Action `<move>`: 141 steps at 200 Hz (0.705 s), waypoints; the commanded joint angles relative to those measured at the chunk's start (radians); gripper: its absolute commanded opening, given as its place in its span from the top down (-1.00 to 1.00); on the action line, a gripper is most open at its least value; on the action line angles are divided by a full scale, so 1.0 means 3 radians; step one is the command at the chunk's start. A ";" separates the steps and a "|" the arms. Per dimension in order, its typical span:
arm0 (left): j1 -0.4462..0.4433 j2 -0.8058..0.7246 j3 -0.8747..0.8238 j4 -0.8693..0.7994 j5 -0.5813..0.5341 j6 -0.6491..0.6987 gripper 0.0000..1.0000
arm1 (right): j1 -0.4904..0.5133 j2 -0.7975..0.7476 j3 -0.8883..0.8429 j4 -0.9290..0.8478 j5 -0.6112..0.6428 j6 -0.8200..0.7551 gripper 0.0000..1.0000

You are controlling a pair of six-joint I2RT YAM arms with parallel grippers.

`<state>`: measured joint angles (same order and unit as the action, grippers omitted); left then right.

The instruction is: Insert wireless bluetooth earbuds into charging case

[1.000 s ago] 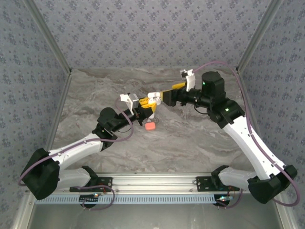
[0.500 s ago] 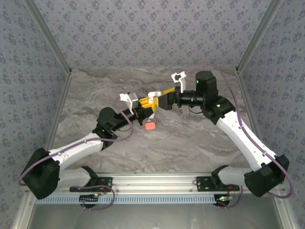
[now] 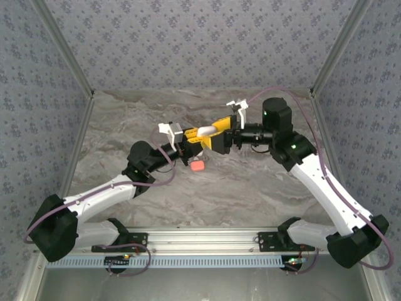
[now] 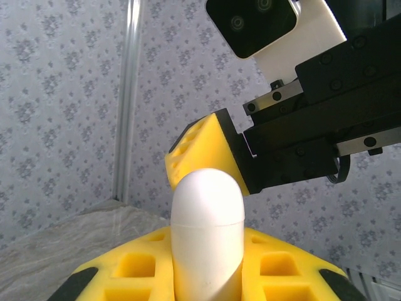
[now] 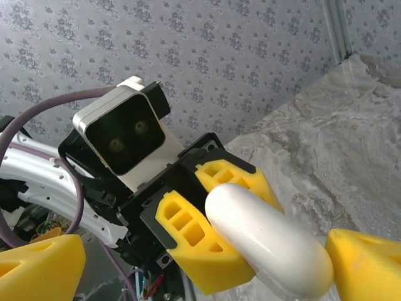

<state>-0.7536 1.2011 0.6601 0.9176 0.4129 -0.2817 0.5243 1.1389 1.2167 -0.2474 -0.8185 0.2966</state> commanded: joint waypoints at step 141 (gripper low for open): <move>0.0025 0.0226 -0.0635 -0.1492 -0.0573 -0.1226 1.00 | -0.0565 -0.0273 -0.0452 -0.0827 0.2401 0.0055 -1.00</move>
<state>-0.7483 1.2198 0.4942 0.5529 0.2607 -0.5060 0.3698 1.0370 1.0939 -0.4866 -0.1169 0.2737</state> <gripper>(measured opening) 0.200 0.998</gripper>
